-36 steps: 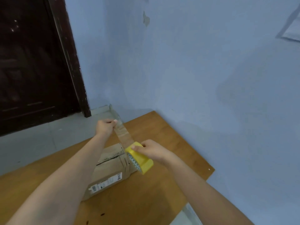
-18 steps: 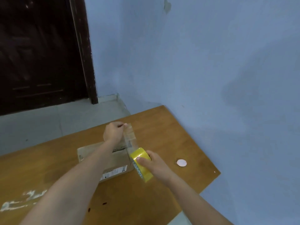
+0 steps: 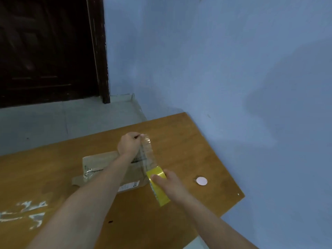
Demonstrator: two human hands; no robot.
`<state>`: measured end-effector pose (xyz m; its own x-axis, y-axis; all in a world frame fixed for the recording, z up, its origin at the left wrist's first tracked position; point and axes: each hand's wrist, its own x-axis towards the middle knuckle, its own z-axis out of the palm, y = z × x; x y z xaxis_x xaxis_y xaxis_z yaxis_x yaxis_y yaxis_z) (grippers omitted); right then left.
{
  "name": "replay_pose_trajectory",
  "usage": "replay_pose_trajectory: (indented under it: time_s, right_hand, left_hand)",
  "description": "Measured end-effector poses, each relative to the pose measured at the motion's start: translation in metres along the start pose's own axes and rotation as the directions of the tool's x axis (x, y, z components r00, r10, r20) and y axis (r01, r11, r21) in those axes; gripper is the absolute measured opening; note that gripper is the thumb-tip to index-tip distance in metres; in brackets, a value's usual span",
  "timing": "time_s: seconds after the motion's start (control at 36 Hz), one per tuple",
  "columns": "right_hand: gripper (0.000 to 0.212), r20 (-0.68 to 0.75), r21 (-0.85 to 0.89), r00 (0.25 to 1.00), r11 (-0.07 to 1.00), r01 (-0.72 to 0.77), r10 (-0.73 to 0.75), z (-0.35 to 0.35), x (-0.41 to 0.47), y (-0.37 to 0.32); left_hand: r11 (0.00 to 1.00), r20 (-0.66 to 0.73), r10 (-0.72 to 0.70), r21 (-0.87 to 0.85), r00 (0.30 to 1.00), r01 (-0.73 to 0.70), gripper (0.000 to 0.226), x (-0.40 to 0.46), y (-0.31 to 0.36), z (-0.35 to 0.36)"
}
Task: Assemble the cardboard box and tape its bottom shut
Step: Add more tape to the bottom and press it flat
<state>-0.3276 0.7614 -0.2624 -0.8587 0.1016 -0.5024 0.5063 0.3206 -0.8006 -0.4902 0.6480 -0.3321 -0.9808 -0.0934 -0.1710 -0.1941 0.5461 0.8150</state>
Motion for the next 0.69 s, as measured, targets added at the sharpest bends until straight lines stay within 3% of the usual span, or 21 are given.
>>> replay_pose_trajectory:
  time_s: [0.36,0.44,0.56,0.69]
  right_hand:
    - [0.012,0.038,0.149,0.999,0.988,-0.044,0.038,-0.002,-0.001,0.009]
    - [0.024,0.048,0.141,0.997,0.988,-0.061,0.055,-0.003,-0.002,0.009]
    - [0.010,0.080,0.148,0.994,0.986,-0.081,0.070,0.000,-0.002,0.012]
    - [0.012,0.074,0.164,0.995,0.984,-0.074,0.063,0.004,-0.001,0.013]
  left_hand:
    - [0.998,0.017,-0.061,0.011,0.998,0.061,0.026,0.005,-0.004,0.004]
    - [0.998,0.019,-0.054,0.022,0.998,0.054,0.026,0.004,-0.004,0.004]
    - [0.998,0.023,-0.046,0.050,0.999,0.045,0.025,0.004,-0.004,0.004]
    - [0.996,0.016,-0.066,0.067,0.998,0.064,0.024,0.005,-0.004,0.005]
